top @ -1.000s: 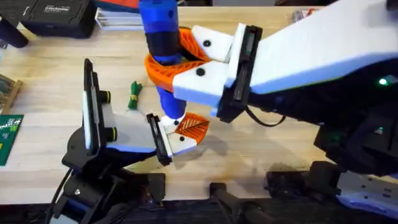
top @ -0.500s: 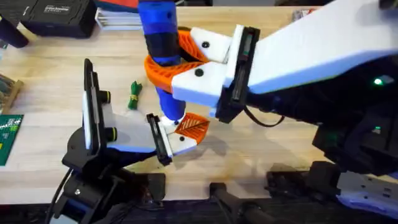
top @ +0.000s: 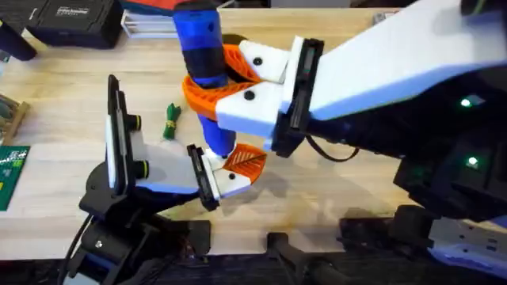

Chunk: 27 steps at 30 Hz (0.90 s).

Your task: Pick up the gripper from the table and insert it into the empty holder that is missing its gripper. Then pick up a screw, insert it into the mounting hole, and use the screwdriver to tighten it. Finally, clean up the table by picking up the vegetable and placing it into the bucket.

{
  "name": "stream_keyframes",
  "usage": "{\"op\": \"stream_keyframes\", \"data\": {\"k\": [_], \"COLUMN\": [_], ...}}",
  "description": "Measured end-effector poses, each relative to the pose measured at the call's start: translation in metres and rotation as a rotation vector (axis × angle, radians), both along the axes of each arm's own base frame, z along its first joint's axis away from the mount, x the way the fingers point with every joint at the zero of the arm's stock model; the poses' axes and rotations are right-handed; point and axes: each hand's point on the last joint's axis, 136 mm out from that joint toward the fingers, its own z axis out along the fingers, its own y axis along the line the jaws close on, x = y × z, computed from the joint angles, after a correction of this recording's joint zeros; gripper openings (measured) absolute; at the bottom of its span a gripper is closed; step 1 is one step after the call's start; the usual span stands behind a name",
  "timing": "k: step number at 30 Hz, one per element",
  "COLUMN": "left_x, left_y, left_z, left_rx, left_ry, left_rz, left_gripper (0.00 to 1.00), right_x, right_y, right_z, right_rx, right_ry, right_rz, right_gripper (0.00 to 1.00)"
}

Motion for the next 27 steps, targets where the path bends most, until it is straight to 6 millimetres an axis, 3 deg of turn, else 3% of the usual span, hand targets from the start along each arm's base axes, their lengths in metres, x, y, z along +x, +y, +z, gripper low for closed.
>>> {"op": "stream_keyframes", "data": {"k": [18, 27], "left_x": [0.001, 0.001], "left_y": [0.0, 0.0], "left_z": [0.0, 0.0], "left_rx": [0.001, 0.002], "left_ry": [-0.005, -0.007], "left_rz": [0.005, 0.005], "left_gripper": [0.004, 0.004], "right_x": [-0.001, -0.022], "right_y": [0.0, -0.025], "right_z": [0.006, 0.075], "right_rx": [0.031, 0.204], "right_ry": [-0.023, -0.177], "right_rz": [0.008, 0.014], "right_gripper": [0.024, 0.024]}}
